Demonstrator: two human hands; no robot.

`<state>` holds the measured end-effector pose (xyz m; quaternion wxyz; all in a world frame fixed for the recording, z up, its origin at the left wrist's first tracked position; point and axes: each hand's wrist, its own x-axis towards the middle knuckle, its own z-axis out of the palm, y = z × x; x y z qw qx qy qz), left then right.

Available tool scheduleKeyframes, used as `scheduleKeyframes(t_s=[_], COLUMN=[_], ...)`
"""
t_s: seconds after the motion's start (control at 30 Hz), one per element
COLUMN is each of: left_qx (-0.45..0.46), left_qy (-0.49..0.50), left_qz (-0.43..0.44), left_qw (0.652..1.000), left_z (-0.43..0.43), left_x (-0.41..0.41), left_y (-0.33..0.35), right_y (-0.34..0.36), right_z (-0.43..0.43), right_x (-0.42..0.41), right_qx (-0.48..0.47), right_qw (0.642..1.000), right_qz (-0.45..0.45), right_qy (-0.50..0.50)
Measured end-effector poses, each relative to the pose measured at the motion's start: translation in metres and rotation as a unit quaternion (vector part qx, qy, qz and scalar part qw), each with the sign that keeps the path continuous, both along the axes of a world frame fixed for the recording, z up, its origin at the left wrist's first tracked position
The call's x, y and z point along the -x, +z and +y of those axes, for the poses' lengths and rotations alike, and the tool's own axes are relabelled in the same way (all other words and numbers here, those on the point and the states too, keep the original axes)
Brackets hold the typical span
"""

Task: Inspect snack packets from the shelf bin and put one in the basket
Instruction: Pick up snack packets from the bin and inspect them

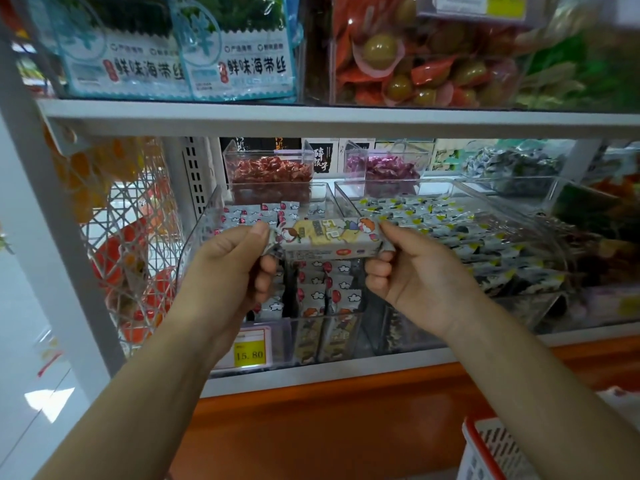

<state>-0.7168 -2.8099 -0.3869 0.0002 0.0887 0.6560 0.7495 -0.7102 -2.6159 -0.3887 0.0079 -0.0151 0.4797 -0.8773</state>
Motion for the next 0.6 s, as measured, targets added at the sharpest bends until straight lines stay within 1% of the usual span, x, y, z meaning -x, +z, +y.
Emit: scheduleKeyframes(t_s=[0.07,0.1,0.2,0.3,0.37,0.43,0.5,0.6], left_qx=[-0.016,-0.005,0.037,0.051,0.07,0.062,0.046,0.049], left_qy=[0.008,0.021,0.046,0.037,0.03,0.024,-0.002,-0.044], left_qz=[-0.006,0.0,0.02,0.019,0.03,0.032,0.028,0.029], left_qw=[1.0,1.0,0.998,0.998,0.997,0.997,0.999,0.997], left_z=[-0.001,-0.0016,-0.0019,-0.0006,0.0003,-0.0006,-0.0028,-0.0046], left_x=[0.0004,0.0007,0.002,0.0026,0.0031,0.003,0.0031,0.0034], left_y=[0.0002,-0.0001,-0.001,-0.0012,-0.0026,-0.0025,-0.0018,-0.002], right_y=[-0.0027,-0.0045,-0.008,-0.008,-0.0083,-0.0085,-0.0084,-0.0087], right_z=[0.0013,0.0021,0.0042,0.0019,-0.0011,-0.0028,-0.0032,-0.0032], right_x=[-0.0003,-0.0005,-0.0014,-0.0023,-0.0037,-0.0048,-0.0047,-0.0035], right_qx=[-0.105,-0.146,-0.215,-0.273,-0.297,-0.312,-0.324,-0.327], right_qw=[0.991,0.983,0.959,0.937,0.93,0.925,0.918,0.916], right_qz=[0.07,0.102,0.167,0.192,0.193,0.194,0.197,0.195], right_qy=[-0.036,-0.049,-0.079,-0.102,-0.098,-0.1,-0.118,-0.129])
